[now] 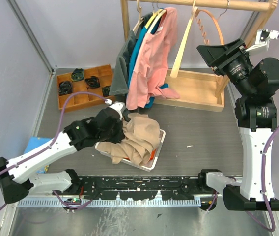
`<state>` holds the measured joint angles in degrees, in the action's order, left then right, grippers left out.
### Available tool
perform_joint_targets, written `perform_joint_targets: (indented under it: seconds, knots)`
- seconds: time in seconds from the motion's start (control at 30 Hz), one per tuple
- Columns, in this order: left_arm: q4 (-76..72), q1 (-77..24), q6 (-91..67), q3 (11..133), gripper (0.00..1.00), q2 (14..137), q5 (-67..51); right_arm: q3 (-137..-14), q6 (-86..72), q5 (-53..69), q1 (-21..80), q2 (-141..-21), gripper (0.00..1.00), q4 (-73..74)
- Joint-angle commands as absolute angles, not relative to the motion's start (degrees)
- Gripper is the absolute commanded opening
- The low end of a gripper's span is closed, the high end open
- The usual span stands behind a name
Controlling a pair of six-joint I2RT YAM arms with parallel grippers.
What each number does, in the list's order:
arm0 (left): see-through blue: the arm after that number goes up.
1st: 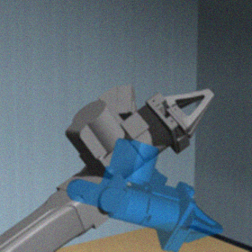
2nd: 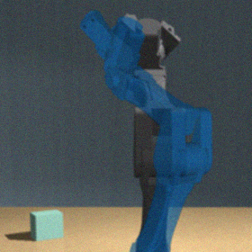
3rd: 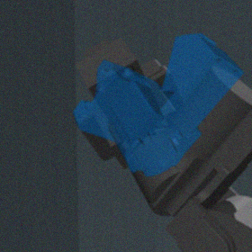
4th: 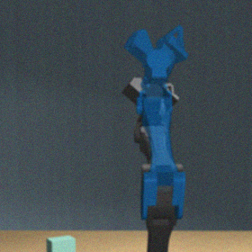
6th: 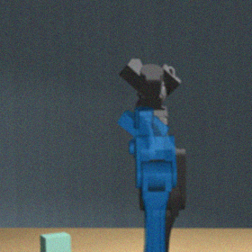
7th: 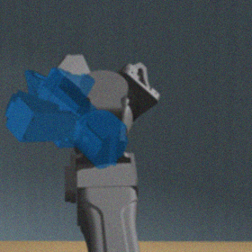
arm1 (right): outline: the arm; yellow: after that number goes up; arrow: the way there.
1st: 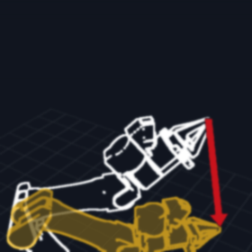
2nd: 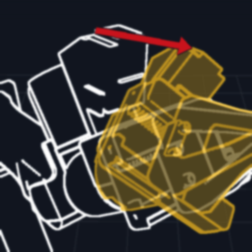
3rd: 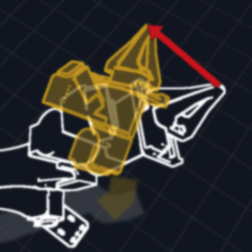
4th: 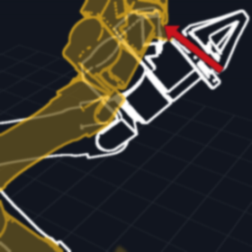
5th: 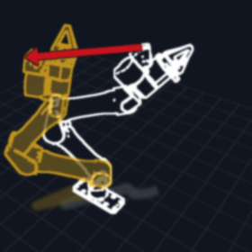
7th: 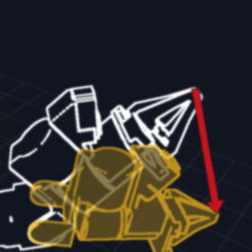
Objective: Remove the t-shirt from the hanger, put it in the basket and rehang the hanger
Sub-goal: Place the hanger on the clothesline, then place the T-shirt in the bin.
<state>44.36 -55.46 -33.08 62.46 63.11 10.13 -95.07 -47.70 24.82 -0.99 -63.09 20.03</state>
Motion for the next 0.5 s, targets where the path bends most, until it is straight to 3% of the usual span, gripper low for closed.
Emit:
perform_joint_targets:
  seconds: [0.0,0.47]
  knots:
    - [44.80,-56.69,-33.26,62.09,0.00,67.22,13.77,-95.49,-47.28,25.84,-1.19,-61.41,0.56,17.88]
    - [39.92,-60.21,-33.60,60.99,0.00,80.93,13.35,-97.47,-45.71,25.75,-1.23,-60.78,0.56,21.24]
